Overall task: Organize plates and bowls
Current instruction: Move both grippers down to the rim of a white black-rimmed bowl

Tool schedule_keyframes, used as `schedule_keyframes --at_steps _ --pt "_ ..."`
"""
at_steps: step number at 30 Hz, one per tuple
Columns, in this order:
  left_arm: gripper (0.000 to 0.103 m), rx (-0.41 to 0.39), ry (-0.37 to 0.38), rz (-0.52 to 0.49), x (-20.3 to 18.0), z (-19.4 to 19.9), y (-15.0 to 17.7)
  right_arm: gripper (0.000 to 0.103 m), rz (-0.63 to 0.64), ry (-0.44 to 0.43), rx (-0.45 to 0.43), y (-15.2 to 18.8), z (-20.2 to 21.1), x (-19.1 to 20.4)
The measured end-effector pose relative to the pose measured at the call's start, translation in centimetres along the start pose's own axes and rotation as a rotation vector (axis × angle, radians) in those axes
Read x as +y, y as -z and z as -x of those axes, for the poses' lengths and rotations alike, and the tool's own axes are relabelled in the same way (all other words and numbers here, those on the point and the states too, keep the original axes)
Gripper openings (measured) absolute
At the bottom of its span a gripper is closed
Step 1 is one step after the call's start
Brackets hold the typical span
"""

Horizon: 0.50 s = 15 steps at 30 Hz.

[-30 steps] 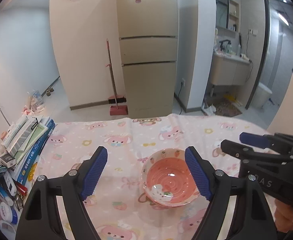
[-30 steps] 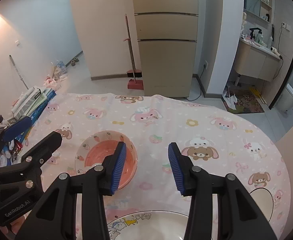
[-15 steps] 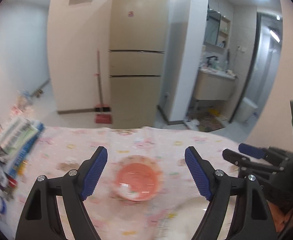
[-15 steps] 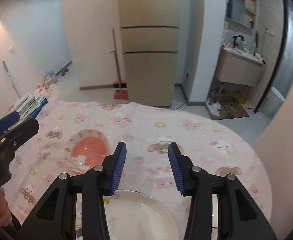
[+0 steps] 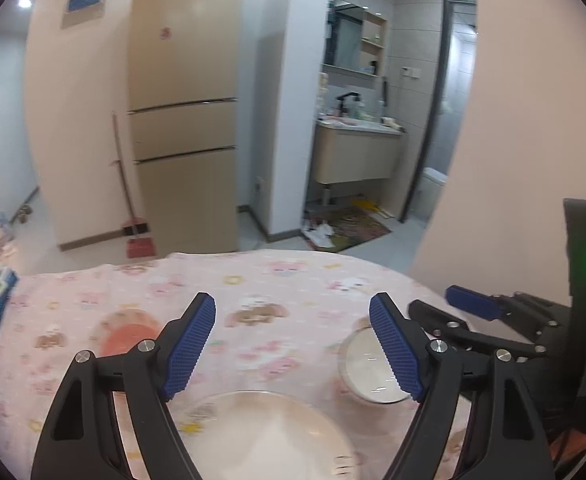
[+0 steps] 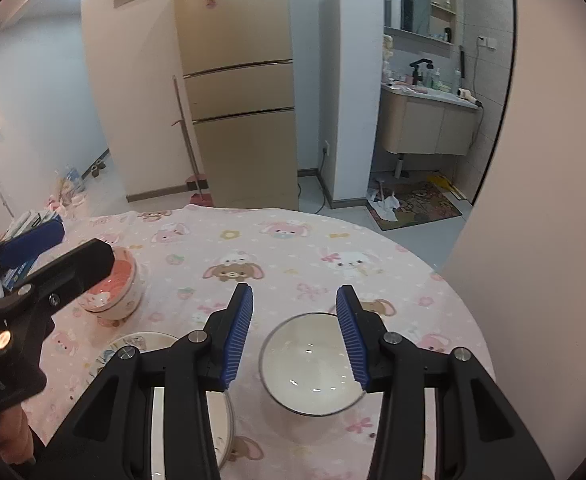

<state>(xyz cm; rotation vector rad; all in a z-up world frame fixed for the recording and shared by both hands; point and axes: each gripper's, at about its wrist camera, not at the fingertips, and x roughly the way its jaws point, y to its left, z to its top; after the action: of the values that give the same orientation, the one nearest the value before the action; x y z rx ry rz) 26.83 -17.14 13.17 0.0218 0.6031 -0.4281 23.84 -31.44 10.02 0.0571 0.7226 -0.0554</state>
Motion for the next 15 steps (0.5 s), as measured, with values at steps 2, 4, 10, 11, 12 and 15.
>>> schedule_keyframes --at_steps 2,4,10,11,12,15 --pt "0.082 0.005 0.002 -0.014 -1.5 -0.7 0.0 0.043 -0.018 0.005 0.002 0.4 0.1 -1.3" --pt "0.082 0.017 0.008 -0.027 -2.6 -1.4 0.1 0.043 -0.032 0.014 0.005 0.8 0.1 -2.7" --pt "0.082 0.068 -0.012 -0.037 -3.9 -4.4 0.7 0.043 -0.078 0.029 0.032 1.6 -1.1 -5.4" --pt "0.082 0.085 -0.020 -0.041 -4.0 -5.0 1.0 0.043 -0.084 0.027 0.039 1.7 -1.4 -5.7" --pt "0.082 0.097 -0.025 -0.046 -4.0 -5.5 1.2 0.043 -0.091 0.023 0.047 2.0 -1.8 -6.0" --pt "0.082 0.135 -0.037 -0.043 -3.7 -7.2 1.8 0.043 -0.101 0.009 0.072 2.7 -3.0 -6.2"
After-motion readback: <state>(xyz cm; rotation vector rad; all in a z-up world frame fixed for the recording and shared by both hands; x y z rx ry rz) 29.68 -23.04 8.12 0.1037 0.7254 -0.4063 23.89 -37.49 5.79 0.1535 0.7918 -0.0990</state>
